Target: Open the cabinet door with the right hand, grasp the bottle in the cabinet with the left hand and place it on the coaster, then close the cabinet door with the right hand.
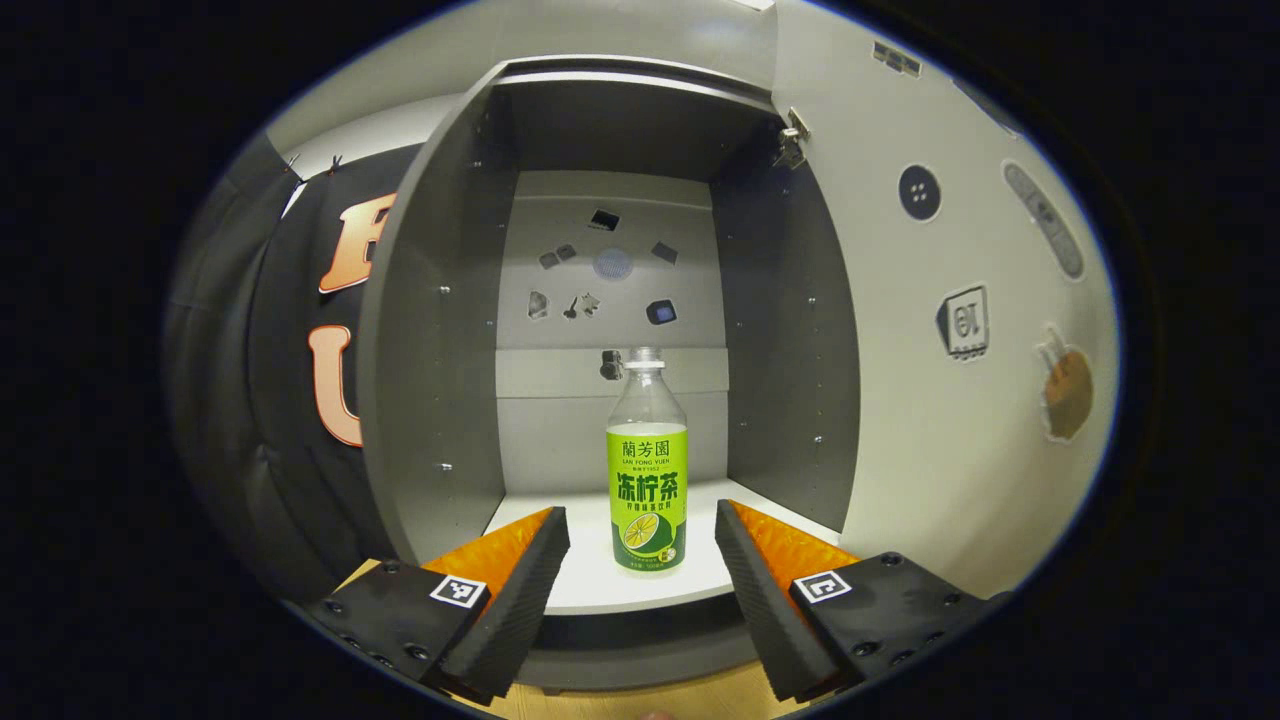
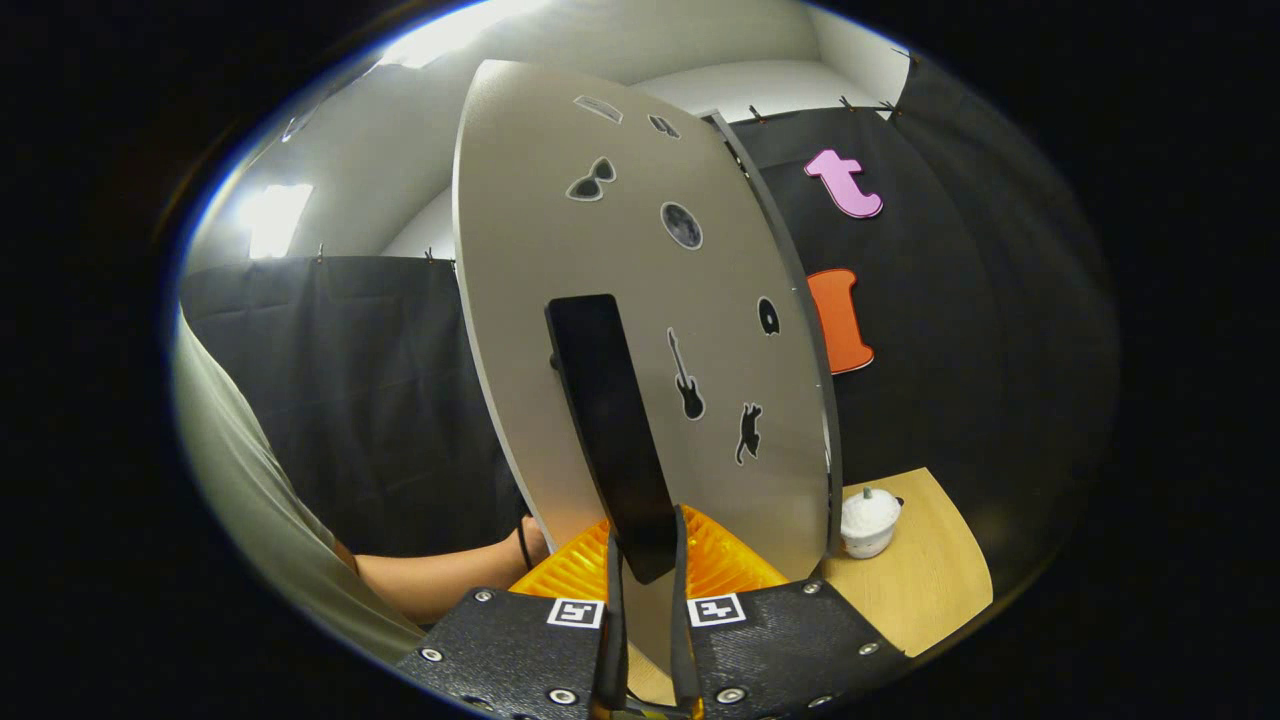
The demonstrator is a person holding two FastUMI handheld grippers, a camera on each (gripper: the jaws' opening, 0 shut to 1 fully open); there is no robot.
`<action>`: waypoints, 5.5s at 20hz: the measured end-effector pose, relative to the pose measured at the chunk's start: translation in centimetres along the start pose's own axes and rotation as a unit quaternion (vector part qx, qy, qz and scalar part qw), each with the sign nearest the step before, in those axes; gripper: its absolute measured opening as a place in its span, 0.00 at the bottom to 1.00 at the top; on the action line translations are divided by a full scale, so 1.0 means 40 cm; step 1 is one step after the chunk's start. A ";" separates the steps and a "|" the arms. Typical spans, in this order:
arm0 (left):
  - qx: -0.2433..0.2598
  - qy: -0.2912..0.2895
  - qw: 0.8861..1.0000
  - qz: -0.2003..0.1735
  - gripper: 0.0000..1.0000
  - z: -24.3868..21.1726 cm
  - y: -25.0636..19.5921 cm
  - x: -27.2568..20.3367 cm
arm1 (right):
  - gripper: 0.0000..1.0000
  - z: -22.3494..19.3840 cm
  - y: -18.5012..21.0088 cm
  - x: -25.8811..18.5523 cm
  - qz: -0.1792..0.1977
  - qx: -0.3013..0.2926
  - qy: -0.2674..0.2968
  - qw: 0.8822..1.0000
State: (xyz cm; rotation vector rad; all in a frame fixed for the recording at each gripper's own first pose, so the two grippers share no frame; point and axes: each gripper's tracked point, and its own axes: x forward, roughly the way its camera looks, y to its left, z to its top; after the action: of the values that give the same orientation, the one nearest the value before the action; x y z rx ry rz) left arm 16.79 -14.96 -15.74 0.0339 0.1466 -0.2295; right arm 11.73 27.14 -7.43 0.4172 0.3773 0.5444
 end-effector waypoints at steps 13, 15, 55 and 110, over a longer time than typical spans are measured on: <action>0.000 0.051 0.999 0.016 0.96 -0.098 -0.022 0.233 | 0.17 0.001 -0.006 0.001 0.001 -0.015 0.012 1.000; -0.001 0.048 0.999 0.016 0.96 -0.090 -0.023 0.244 | 0.16 0.002 -0.007 0.003 0.001 -0.017 0.011 1.000; 0.018 -0.030 0.998 0.049 0.78 0.033 0.062 -0.175 | 0.26 0.079 -0.156 -0.127 -0.123 -0.045 -0.058 0.990; 0.005 0.132 0.954 0.271 0.83 -0.845 0.339 -0.670 | 0.91 0.149 -0.243 -0.071 -0.146 -0.080 -0.080 0.983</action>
State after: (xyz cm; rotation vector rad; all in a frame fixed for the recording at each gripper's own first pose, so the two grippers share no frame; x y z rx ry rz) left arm -10.70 5.94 -44.96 0.1135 0.3958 0.3254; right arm 16.20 16.33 -6.30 0.2432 0.2324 0.2501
